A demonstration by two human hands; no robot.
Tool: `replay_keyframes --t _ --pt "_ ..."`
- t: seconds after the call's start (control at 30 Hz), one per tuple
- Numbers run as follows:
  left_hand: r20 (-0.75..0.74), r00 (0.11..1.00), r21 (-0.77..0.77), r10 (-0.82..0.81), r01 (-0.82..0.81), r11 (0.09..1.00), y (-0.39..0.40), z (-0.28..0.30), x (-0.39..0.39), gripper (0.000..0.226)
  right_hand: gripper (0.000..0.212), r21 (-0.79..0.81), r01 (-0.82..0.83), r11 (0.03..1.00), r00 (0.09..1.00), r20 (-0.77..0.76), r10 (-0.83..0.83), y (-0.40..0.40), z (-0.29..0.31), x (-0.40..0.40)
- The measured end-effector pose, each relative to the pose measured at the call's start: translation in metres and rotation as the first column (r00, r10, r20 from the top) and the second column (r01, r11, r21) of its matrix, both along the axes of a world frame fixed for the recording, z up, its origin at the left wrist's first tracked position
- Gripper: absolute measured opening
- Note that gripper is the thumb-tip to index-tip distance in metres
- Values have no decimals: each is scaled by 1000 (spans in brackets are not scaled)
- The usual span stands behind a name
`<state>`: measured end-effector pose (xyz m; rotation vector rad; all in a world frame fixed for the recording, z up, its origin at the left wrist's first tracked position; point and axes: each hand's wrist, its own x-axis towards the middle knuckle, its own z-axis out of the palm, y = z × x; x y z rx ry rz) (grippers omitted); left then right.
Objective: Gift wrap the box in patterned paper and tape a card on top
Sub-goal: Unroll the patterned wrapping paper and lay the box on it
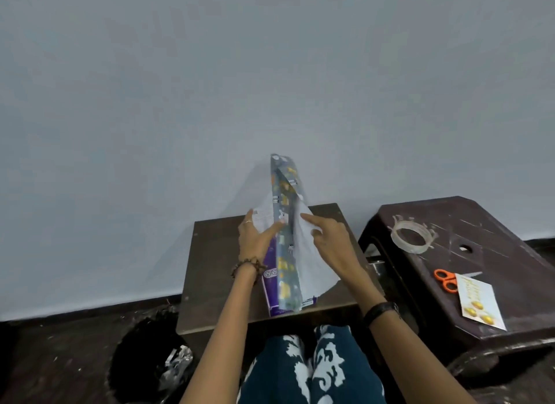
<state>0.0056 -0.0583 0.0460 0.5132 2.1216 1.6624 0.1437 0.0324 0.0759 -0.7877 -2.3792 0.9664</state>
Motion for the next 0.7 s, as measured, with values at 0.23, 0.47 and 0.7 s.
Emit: replay_keyframes --t 0.23,0.47,0.7 --pt "31 999 -218 23 -16 976 -15 -39 -15 64 63 -463 -84 882 961 -271 -51 6 -10 6" --pt "-83 993 -302 -88 59 952 -24 -53 -26 59 36 -854 -162 494 965 -242 -103 28 -45 3" --pt "-189 963 -577 -194 52 815 -13 -63 -9 71 21 -808 158 568 970 19 -242 20 -86 -12"
